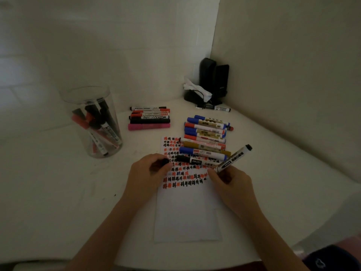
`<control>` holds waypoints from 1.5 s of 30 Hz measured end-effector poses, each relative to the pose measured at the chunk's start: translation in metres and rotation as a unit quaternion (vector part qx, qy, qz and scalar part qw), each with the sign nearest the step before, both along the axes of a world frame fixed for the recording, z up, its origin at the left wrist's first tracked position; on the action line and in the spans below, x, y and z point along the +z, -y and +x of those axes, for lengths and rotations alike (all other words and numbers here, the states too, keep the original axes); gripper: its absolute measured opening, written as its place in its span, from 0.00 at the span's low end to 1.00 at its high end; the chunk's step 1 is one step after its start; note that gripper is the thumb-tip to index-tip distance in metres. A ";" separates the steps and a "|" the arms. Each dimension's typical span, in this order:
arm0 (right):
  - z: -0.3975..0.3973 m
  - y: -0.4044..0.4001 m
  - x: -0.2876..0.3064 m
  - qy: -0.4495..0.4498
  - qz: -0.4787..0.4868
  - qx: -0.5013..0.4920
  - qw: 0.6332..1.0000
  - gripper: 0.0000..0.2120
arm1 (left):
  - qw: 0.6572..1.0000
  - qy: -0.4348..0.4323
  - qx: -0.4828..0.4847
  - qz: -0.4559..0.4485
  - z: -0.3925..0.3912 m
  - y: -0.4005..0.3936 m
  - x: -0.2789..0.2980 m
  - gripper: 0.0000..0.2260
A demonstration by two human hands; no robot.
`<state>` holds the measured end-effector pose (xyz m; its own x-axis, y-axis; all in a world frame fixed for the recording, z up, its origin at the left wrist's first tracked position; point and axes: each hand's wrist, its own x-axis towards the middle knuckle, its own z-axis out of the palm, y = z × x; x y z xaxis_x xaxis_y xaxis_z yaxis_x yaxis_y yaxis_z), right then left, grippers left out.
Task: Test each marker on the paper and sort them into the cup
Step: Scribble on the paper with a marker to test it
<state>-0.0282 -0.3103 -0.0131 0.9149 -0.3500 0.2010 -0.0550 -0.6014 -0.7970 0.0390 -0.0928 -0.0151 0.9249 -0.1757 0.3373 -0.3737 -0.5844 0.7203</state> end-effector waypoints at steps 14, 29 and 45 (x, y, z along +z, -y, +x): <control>0.000 0.001 -0.002 -0.008 0.006 -0.001 1.000 0.08 | 1.000 -0.001 -0.008 0.013 0.002 -0.002 -0.004 0.10; -0.002 -0.004 0.002 0.003 0.012 0.005 1.000 0.04 | 1.000 -0.005 -0.002 0.010 0.001 0.000 -0.003 0.11; 0.002 0.001 0.010 0.019 0.127 -0.060 0.990 0.10 | 0.985 -0.049 -0.001 -0.163 0.001 -0.007 0.006 0.08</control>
<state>-0.0265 -0.3114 -0.0033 0.8577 -0.4987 0.1253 -0.0811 -0.3718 -0.9247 0.0399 -0.0855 -0.0090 0.9553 -0.0746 0.2859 -0.2946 -0.3161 0.9018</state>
